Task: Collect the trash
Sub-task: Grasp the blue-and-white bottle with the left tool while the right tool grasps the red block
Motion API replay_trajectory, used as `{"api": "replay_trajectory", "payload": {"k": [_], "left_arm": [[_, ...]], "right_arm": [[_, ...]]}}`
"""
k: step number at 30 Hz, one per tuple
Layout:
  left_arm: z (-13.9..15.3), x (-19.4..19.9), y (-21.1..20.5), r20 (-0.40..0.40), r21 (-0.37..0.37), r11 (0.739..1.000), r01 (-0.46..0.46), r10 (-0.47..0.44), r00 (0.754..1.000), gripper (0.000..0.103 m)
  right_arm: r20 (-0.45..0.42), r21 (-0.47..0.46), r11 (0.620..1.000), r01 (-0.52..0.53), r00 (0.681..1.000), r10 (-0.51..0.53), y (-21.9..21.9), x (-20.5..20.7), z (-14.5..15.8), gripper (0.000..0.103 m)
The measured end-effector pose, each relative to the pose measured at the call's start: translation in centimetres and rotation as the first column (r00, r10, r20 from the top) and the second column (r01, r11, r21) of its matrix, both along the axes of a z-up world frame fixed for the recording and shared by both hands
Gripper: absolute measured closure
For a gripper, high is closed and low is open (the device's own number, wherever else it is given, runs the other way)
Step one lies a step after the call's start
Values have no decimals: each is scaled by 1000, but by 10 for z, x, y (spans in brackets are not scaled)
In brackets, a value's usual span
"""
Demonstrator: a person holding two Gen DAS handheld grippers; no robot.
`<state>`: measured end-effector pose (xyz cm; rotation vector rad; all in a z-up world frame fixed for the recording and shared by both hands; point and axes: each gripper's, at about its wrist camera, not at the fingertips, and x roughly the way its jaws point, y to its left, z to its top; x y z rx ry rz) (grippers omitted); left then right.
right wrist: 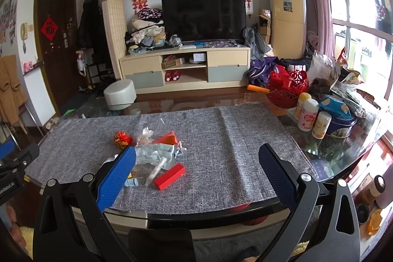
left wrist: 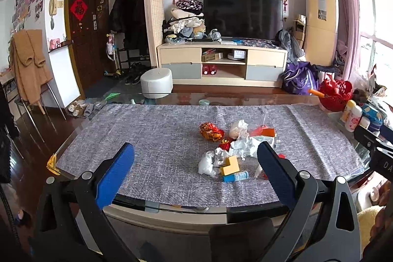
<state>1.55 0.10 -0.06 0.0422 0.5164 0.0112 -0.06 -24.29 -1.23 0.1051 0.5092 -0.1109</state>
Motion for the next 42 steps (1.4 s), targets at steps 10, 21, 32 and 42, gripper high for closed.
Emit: {"api": "replay_trajectory", "payload": {"k": [10,21,32,42], "left_arm": [[-38,30,7,-90,1,1000,18,-18,996,8],[-100,73,15,-252,-25,1000,17,-23,967,9],[-136,98,23,-345,-54,997,53,-69,936,22],[-160,115,7,-396,-115,985,131,-167,903,32]], "right_arm": [[-115,38,999,5,993,-1,-3,35,-42,3],[-280,111,988,-106,951,134,13,76,-114,8],[-366,176,966,-191,898,244,39,108,-164,50],[-352,147,976,-159,914,202,44,129,-174,54]]}}
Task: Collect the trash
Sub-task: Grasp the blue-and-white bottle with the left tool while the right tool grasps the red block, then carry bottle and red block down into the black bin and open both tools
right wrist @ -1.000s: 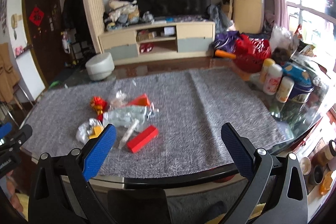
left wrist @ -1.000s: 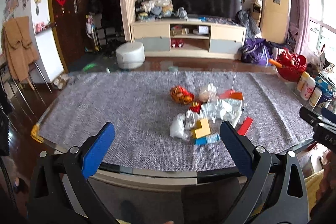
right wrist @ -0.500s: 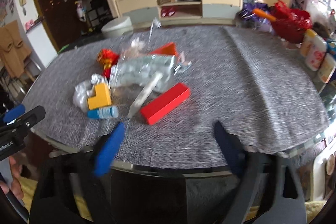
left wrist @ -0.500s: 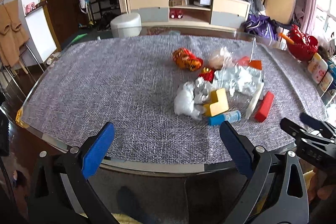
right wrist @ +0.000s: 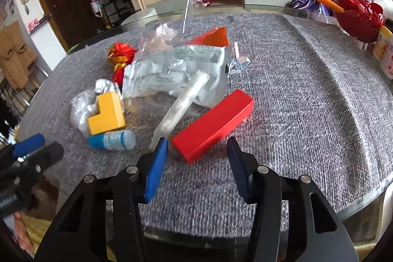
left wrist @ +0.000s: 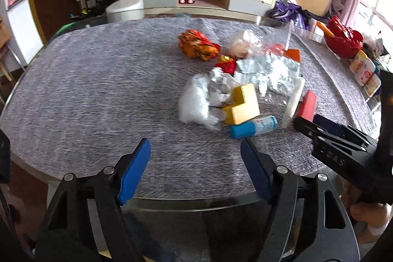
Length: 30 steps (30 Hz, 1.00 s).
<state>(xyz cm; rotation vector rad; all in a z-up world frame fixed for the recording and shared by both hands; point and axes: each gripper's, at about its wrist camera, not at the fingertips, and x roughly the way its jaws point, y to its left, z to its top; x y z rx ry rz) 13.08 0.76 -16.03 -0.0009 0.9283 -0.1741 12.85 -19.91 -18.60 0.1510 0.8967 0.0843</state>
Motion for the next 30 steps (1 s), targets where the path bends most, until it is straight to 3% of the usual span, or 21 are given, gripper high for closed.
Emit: {"api": "replay_trajectory", "payload": {"k": [6,12,19,25,30], "left_arm": [[-15,13,-19,-48,-57,998,41,-43,998,32],[-24,19,-47,-76,-72,996,61,-67,995,32],[-27,33,-71,-75,-53,997,54,-57,996,32],[-27,43,-78,-58,-10,1000,13,-14,998,48],[-27,42,-81,-57,18,1000,22,-21,998,48]], "right_arm": [[1,-32,998,49,999,-49,-19,-3,0,56],[-1,-29,997,78,997,-78,-39,2,-1,79],[4,-15,997,82,997,-82,-50,10,-2,77],[19,-10,997,78,997,-78,-51,18,-2,77],[28,-29,998,56,998,-56,-50,17,-2,81]]}}
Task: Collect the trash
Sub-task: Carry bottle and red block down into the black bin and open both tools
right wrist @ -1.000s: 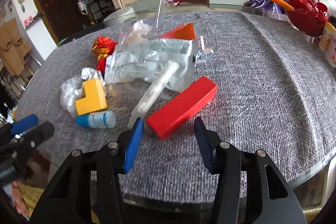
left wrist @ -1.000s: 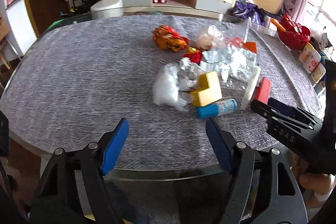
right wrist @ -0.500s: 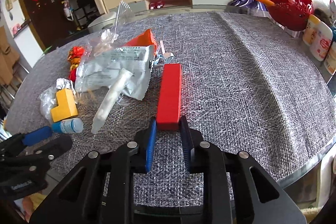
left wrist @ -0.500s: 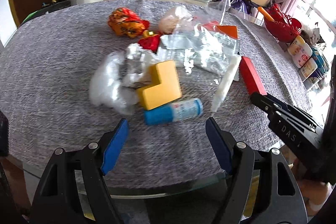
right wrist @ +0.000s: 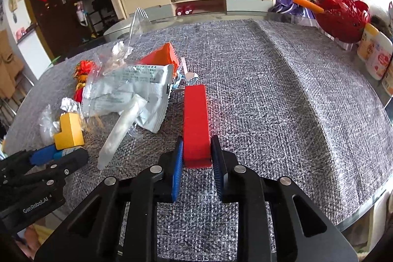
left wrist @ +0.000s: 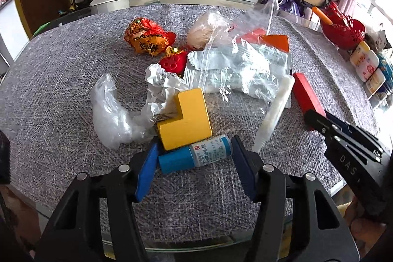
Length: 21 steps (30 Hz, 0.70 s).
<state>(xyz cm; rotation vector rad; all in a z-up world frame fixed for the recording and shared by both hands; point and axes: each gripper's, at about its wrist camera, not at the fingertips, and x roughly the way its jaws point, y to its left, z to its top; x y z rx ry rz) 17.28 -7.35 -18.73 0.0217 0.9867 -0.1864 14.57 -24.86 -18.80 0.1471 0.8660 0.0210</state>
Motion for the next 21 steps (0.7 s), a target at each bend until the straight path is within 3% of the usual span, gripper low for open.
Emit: {"api": "replay_trajectory", "payload": {"k": [12,21], "left_arm": [[4,-50,6,-18,-23,998,55,-55,998,48],[20,-115,12,20,-30,995,94,-94,995,48]], "right_arm": [[-40,30,997,-68,997,69,4,-48,5,81],[-35,50,991,-120,992,122,11,-121,32,82]]}}
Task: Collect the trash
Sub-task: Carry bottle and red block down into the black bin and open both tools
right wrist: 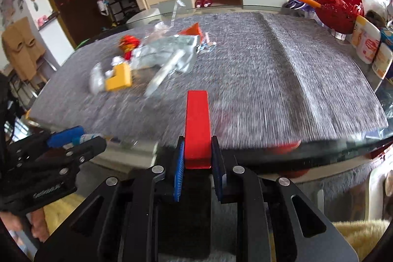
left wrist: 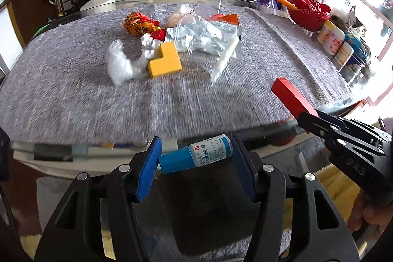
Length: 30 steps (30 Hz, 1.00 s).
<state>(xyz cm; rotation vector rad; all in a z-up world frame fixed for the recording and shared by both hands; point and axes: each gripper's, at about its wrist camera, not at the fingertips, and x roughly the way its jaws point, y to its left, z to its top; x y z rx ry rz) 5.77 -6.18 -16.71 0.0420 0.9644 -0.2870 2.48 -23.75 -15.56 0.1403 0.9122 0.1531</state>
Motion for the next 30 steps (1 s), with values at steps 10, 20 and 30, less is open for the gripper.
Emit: {"api": "replay_trajectory", "payload": {"k": [10,20,30], "left_arm": [[-44,-48,16,-136,-8,1000,7,-8,991,48],[-123,-47,13,-305,-6,1000,26,-26,952,48],[-142,-46,9,-365,-28,998,51,-58,929,48]], "right_arm": [[-188,74,994,-79,978,92,26,-40,-50,82],[-373,63,997,-36,926,57,29,-19,-133,81],[-377,59,998,-29,925,49,30,-5,-138,79]]}}
